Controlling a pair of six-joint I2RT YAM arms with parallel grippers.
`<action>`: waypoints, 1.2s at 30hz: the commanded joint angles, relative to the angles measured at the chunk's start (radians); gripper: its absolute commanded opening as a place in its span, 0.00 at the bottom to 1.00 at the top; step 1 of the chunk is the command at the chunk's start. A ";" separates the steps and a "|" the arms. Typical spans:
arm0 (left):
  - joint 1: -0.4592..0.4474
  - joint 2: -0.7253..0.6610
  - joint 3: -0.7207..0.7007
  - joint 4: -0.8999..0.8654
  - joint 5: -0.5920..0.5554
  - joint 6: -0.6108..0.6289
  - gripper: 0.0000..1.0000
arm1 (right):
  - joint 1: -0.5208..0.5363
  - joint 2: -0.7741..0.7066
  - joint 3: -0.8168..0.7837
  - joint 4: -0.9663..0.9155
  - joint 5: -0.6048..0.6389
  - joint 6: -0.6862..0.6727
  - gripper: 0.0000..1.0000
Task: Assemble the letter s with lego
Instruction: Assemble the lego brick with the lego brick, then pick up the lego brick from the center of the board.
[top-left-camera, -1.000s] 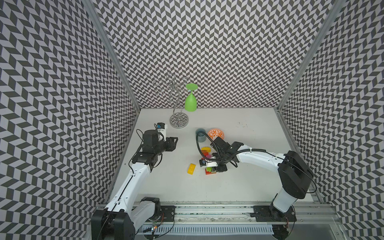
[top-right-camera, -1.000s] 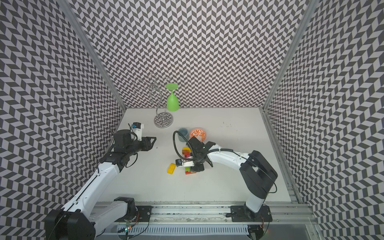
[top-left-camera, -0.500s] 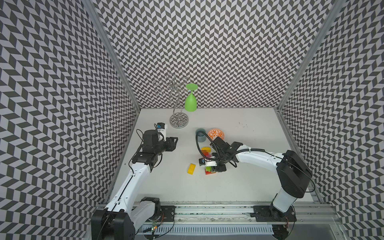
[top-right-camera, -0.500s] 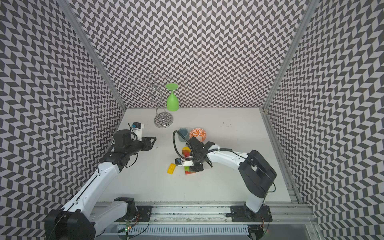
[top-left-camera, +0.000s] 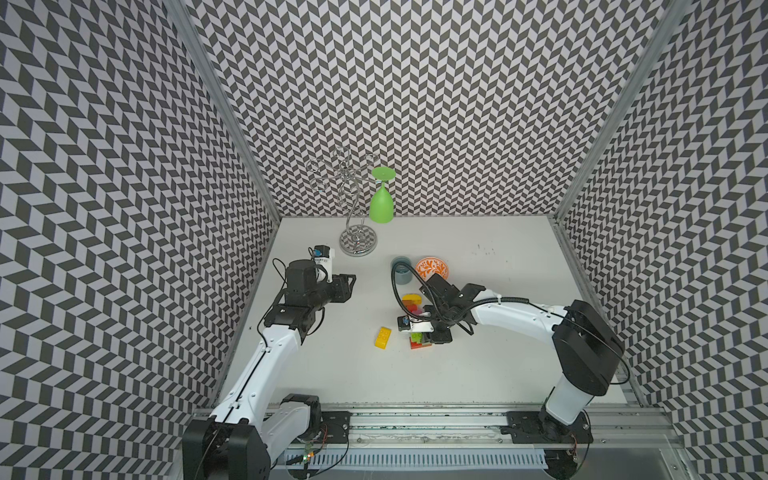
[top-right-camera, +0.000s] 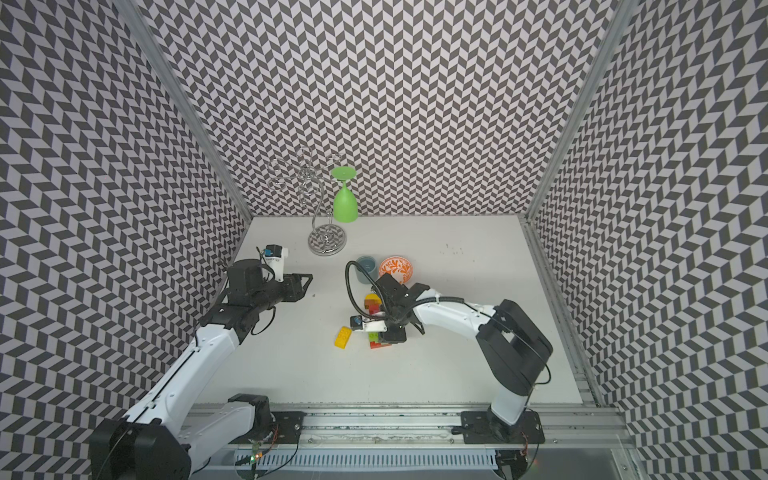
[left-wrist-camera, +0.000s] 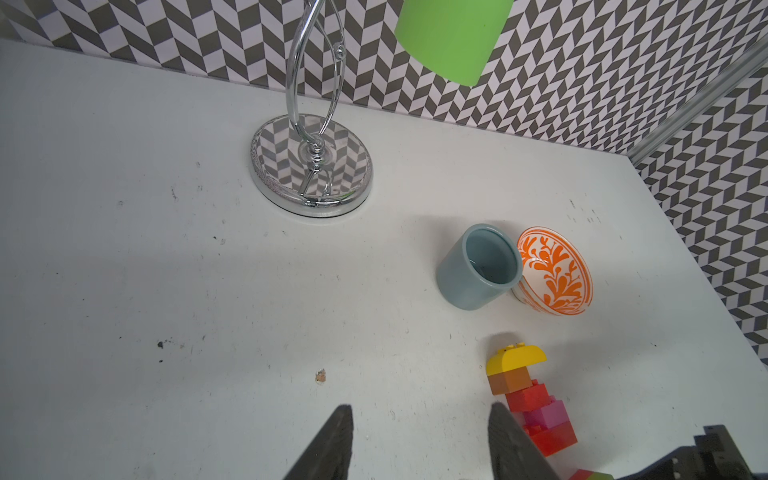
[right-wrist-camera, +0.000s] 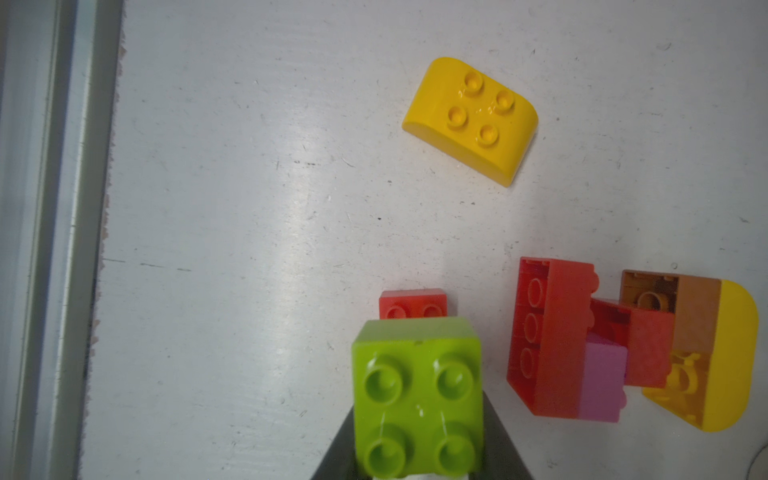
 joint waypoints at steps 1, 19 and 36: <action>0.005 -0.010 -0.004 0.011 0.008 0.010 0.54 | -0.001 0.017 0.007 -0.014 0.040 0.031 0.24; 0.006 -0.009 -0.004 0.010 0.003 0.007 0.54 | -0.002 -0.142 0.070 -0.027 0.109 0.031 0.63; 0.123 -0.095 -0.003 0.014 -0.083 -0.074 0.55 | 0.166 0.256 0.481 -0.054 0.230 -0.320 0.61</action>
